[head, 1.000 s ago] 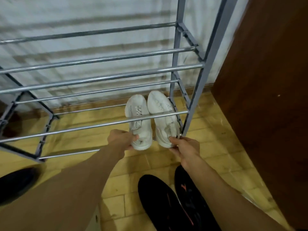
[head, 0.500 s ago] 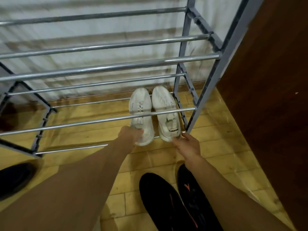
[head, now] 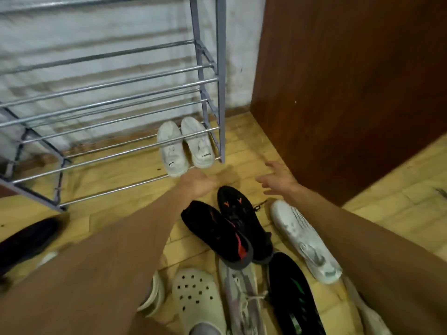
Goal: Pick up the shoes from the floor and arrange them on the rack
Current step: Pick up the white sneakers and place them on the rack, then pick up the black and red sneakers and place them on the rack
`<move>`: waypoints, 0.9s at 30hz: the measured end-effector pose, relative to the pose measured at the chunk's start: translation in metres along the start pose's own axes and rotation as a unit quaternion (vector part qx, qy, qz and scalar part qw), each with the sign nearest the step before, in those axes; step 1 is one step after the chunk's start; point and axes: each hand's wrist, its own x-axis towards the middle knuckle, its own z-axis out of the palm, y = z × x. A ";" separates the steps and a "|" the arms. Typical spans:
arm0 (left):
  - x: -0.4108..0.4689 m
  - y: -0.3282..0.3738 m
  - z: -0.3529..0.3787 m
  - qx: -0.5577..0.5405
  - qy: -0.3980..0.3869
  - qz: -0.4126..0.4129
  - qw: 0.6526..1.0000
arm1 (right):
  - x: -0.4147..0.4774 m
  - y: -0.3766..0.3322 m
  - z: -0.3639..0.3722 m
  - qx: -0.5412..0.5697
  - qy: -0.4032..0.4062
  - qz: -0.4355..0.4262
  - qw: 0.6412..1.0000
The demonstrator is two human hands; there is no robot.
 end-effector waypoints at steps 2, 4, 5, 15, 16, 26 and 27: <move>-0.029 0.003 0.004 0.120 -0.052 0.043 0.990 | -0.019 0.011 -0.009 -0.055 -0.006 -0.002 0.998; -0.051 0.002 0.006 0.223 -0.082 0.069 0.969 | -0.033 0.028 -0.009 -0.119 -0.029 -0.001 0.992; -0.059 -0.002 0.006 0.252 -0.089 0.077 0.961 | -0.038 0.037 -0.007 -0.145 -0.043 -0.004 0.989; -0.066 -0.040 0.017 0.295 -0.144 0.090 0.940 | -0.053 0.095 0.073 -0.289 -0.124 0.009 0.949; -0.062 -0.044 0.017 0.296 -0.154 0.090 0.939 | -0.050 0.100 0.080 -0.298 -0.134 0.023 0.945; -0.060 -0.047 -0.001 0.272 -0.136 0.039 0.952 | -0.041 0.072 0.071 -0.121 -0.130 0.156 0.972; -0.064 -0.045 -0.006 0.271 -0.128 0.031 0.953 | -0.044 0.064 0.066 -0.108 -0.133 0.156 0.973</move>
